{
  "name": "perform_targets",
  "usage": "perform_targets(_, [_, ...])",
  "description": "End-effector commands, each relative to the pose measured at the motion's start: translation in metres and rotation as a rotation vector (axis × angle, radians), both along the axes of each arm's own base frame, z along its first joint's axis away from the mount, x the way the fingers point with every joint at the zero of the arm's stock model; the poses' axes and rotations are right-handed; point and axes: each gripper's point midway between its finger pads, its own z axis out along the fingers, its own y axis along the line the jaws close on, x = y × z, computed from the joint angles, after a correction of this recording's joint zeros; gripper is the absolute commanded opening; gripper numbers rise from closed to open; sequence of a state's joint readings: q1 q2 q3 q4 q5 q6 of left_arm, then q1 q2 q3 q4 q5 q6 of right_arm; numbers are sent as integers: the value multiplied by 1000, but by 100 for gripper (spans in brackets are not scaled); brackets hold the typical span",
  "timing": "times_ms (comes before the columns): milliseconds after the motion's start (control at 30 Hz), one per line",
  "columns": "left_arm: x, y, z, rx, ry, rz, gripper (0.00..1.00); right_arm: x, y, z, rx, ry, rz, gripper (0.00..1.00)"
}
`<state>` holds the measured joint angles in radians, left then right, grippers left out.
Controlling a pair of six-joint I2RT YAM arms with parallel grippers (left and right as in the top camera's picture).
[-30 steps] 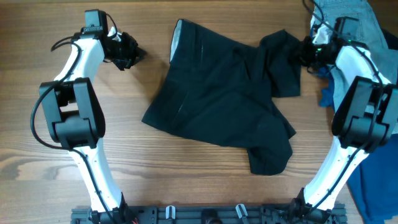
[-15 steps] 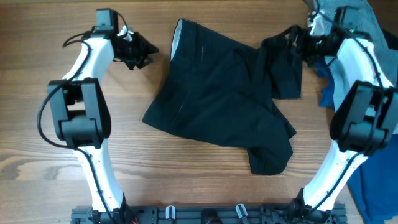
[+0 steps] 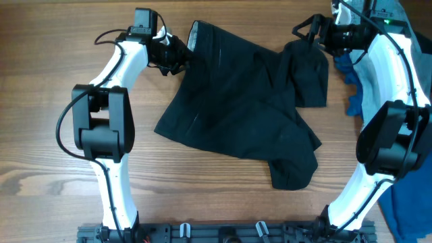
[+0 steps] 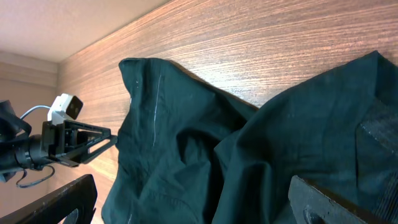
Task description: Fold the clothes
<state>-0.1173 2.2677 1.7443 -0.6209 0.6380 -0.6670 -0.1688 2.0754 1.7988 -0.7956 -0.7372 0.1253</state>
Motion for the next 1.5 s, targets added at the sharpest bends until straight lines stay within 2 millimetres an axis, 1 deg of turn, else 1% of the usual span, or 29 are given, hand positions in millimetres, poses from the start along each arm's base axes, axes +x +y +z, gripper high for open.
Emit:
perform_targets(0, [3, 2, -12, 57, 0, 10, 41, -3, 6, 4, 9, -8, 29, 100])
perform_targets(67, [4, 4, -14, 64, 1, 14, 41, -6, 7, 4, 13, 5, 29, 100])
perform_targets(100, [3, 8, -18, 90, 9, 23, 43, -7, 8, 4, 19, 9, 33, 100])
perform_targets(167, [1, 17, -32, 150, 34, 43, 43, -10, 11, 5, 39, 19, 42, 100])
perform_targets(267, [-5, 18, -54, 156, 85, 39, 47, -11, 13, 5, 41, 11, 58, 100])
perform_targets(333, [-8, 17, -63, 152, 106, 35, 47, -12, 14, 5, 38, 13, 65, 100])
perform_targets(400, [-7, 8, -63, 105, 96, 15, 47, -14, 14, 4, 36, 17, 70, 100])
perform_targets(500, [-4, -4, -61, 89, 70, -6, 49, -15, 16, 4, 36, 18, 76, 100])
perform_targets(567, [-5, -13, -58, 69, 59, -26, 53, -15, 19, 4, 35, 18, 83, 100])
perform_targets(600, [-5, -19, -56, 49, 53, -39, 53, -15, 21, 4, 33, 16, 91, 100])
perform_targets(633, [-5, -24, -52, 24, 41, -55, 46, -16, 22, 4, 31, 14, 96, 100])
perform_targets(667, [-4, -31, -48, -5, 15, -84, 22, -16, 24, 4, 30, 13, 102, 100])
perform_targets(700, [-3, -37, -43, -32, -3, -102, 4, -16, 26, 4, 30, 13, 106, 100])
perform_targets(767, [0, -42, -38, -60, -27, -114, 4, -17, 31, 4, 29, 13, 115, 100])
perform_targets(833, [4, -40, -37, -60, -40, -111, 4, -17, 34, 4, 29, 13, 121, 100])
perform_targets(900, [10, -31, -36, -62, -52, -90, 4, -18, 36, 4, 31, 17, 126, 99])
perform_targets(1000, [19, -7, -35, -63, -53, -41, 4, -21, 37, 2, 33, 31, 126, 100])
perform_targets(1033, [22, 8, -34, -65, -43, -6, 4, -22, 37, 2, 33, 37, 126, 100])
perform_targets(1067, [24, 17, -34, -67, -35, 19, 4, -23, 37, 2, 34, 40, 127, 100])
perform_targets(1133, [30, 42, -34, -70, -27, 77, 4, -24, 37, 1, 36, 49, 126, 100])
perform_targets(1167, [33, 60, -34, -73, -18, 116, 4, -25, 38, 0, 37, 56, 127, 100])
perform_targets(1200, [35, 73, -33, -78, -15, 143, 4, -27, 39, 0, 37, 65, 131, 100])
perform_targets(1233, [37, 82, -32, -85, -16, 158, 4, -30, 43, -1, 37, 72, 140, 100])
perform_targets(1267, [38, 96, -31, -88, -17, 184, 4, -33, 48, -2, 33, 75, 160, 100])
perform_targets(1300, [39, 107, -31, -94, -18, 202, 4, -36, 53, -3, 27, 79, 177, 100])
perform_targets(1367, [41, 125, -30, -101, -20, 234, 4, -40, 64, -6, 10, 95, 198, 100])
perform_targets(1400, [41, 131, -30, -104, -21, 245, 4, -42, 69, -7, 8, 98, 210, 100])
perform_targets(1467, [41, 135, -27, -122, -22, 246, 4, -47, 81, -9, -2, 118, 229, 100])
